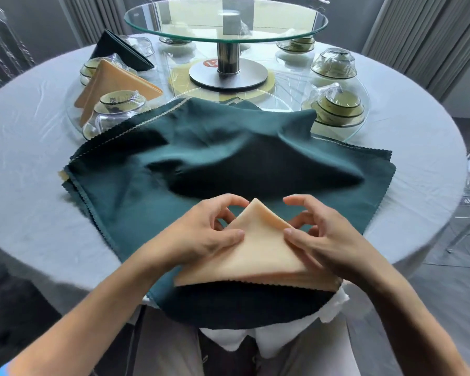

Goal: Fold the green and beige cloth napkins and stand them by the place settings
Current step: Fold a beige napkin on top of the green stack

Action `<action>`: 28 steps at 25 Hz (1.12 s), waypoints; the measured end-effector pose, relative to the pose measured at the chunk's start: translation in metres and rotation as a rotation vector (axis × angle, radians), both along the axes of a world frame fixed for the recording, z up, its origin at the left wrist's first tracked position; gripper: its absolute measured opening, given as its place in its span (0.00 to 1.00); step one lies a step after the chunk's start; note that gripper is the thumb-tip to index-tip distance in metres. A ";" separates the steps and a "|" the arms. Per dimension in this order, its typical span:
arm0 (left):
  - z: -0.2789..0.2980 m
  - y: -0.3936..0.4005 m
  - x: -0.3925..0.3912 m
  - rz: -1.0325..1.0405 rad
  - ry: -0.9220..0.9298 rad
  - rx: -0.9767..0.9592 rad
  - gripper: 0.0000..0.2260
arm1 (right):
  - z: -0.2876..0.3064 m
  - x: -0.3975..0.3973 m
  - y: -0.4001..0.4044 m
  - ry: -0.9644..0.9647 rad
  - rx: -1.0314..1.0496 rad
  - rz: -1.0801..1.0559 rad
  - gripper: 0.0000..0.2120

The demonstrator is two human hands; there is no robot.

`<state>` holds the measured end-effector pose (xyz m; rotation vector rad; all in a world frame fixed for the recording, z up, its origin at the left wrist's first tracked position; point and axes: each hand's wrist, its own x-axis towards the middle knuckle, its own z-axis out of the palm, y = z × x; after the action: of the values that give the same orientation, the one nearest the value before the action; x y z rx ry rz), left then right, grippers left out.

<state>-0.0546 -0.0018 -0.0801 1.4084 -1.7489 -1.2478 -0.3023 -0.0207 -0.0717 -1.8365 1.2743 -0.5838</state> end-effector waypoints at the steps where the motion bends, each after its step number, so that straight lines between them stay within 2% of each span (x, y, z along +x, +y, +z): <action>1: -0.005 0.005 0.000 0.045 -0.129 -0.119 0.19 | -0.003 -0.004 0.000 0.108 -0.083 0.008 0.23; 4: -0.015 0.029 0.006 -0.070 -0.366 -0.312 0.28 | -0.010 -0.020 0.020 0.154 -0.191 0.200 0.30; 6: -0.026 0.044 0.011 -0.133 -0.474 -0.409 0.26 | -0.019 -0.029 0.033 0.161 -0.274 0.266 0.26; 10: -0.044 0.051 0.026 -0.100 -0.558 -0.571 0.20 | -0.032 -0.037 0.041 0.083 -0.371 0.038 0.18; 14: -0.051 0.062 0.037 -0.067 -0.822 -0.672 0.22 | -0.049 -0.046 0.054 0.206 -0.583 0.036 0.06; 16: -0.045 0.072 0.036 -0.009 -0.923 -0.645 0.26 | -0.048 -0.050 0.063 0.269 -0.587 0.009 0.09; 19: -0.025 0.080 0.017 0.119 -0.916 -0.640 0.30 | -0.030 -0.039 0.074 0.280 -0.550 -0.046 0.11; 21: -0.018 0.080 -0.005 0.116 -0.854 -0.664 0.31 | -0.022 -0.013 0.077 0.231 -0.602 -0.093 0.14; 23: -0.024 0.075 -0.026 0.071 -0.818 -0.636 0.30 | -0.023 0.023 0.071 0.261 -0.651 -0.126 0.17; 28: -0.058 0.061 -0.023 0.092 -0.917 -0.541 0.26 | -0.061 0.065 0.050 0.648 -0.537 -0.150 0.26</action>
<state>-0.0776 0.0594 -0.1383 1.7946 -2.2952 0.0279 -0.2374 0.0297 -0.1327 -2.5172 1.8153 -0.4479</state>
